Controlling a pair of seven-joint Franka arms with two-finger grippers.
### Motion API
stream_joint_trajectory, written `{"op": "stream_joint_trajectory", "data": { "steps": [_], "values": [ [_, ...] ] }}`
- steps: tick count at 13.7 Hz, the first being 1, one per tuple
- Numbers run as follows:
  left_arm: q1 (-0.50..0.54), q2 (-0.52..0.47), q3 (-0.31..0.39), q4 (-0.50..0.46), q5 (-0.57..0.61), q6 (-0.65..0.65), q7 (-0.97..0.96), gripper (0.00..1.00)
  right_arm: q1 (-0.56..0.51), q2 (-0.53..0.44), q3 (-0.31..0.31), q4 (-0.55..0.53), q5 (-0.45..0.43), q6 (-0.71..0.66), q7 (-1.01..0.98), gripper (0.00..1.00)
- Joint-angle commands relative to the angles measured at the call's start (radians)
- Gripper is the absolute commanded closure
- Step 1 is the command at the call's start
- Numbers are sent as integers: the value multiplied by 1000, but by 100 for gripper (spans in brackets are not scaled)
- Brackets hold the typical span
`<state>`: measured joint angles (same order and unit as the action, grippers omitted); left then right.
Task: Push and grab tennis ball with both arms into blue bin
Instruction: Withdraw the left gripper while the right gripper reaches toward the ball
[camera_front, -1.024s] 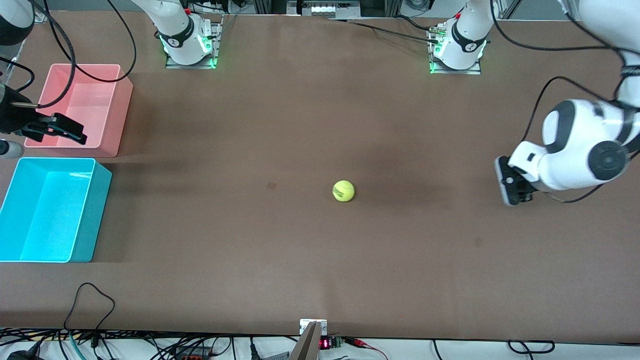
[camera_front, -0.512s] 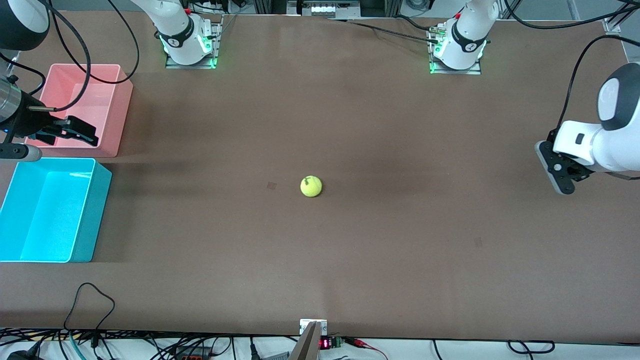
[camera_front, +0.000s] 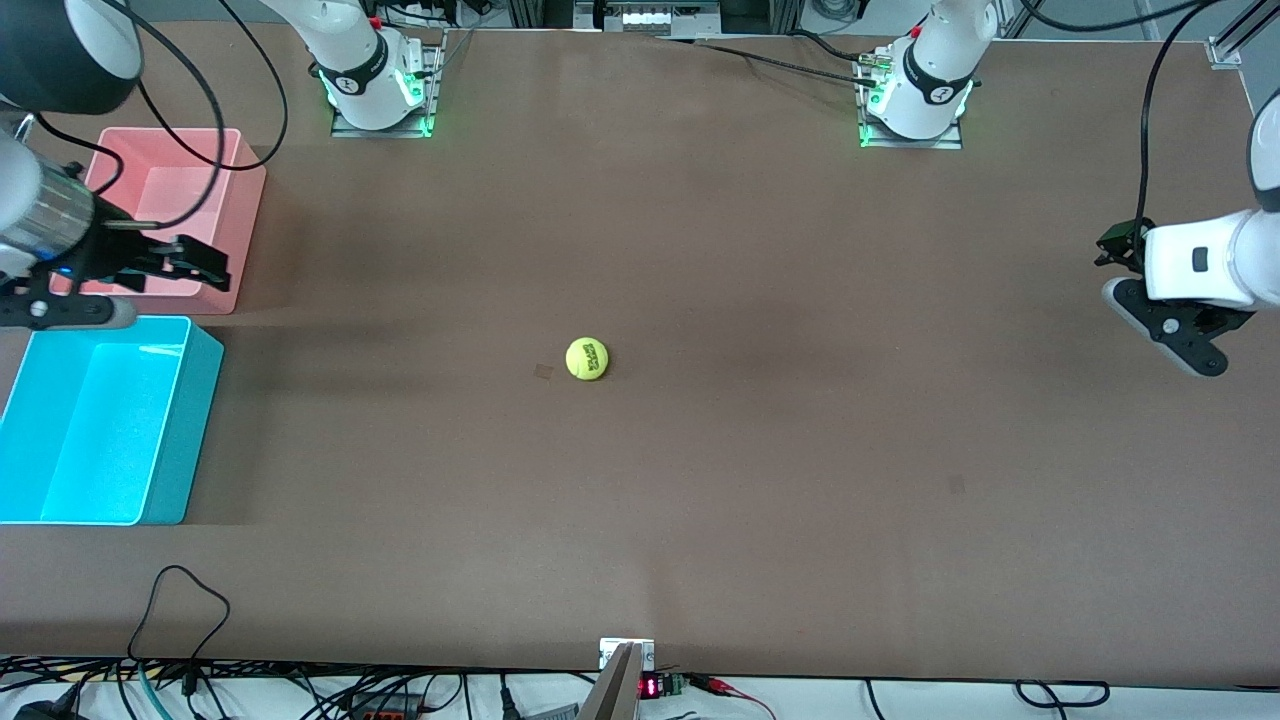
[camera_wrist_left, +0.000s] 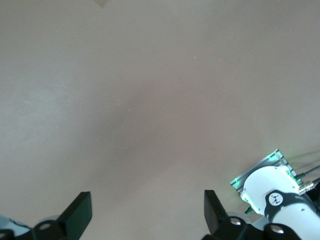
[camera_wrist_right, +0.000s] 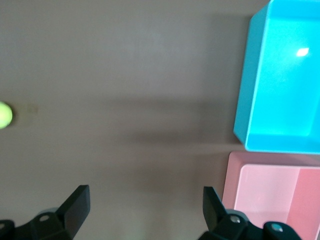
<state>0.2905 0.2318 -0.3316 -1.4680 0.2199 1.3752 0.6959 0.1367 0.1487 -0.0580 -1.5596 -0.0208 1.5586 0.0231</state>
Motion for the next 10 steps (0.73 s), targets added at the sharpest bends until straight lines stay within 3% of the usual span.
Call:
{"op": "stream_joint_trajectory", "data": {
  "steps": [1, 3, 4, 6, 10],
  "values": [
    [-143, -72, 150, -14, -26, 16, -77, 0, 40, 19, -3, -42, 28, -23, -3, 0],
    [-220, -107, 285, -40, -146, 54, -238, 0, 47, 25, -3, -103, 131, 58, 4, 0],
    [-240, -120, 331, -46, -199, 65, -324, 0, 67, 16, -3, -169, 139, 128, 8, 0],
    [-278, -141, 356, -81, -226, 106, -505, 0, 122, 2, -2, -267, 139, 233, 85, 0],
    [-303, -248, 364, -287, -220, 399, -633, 0, 136, -73, 118, -531, 136, 518, 222, 0]
  ]
}}
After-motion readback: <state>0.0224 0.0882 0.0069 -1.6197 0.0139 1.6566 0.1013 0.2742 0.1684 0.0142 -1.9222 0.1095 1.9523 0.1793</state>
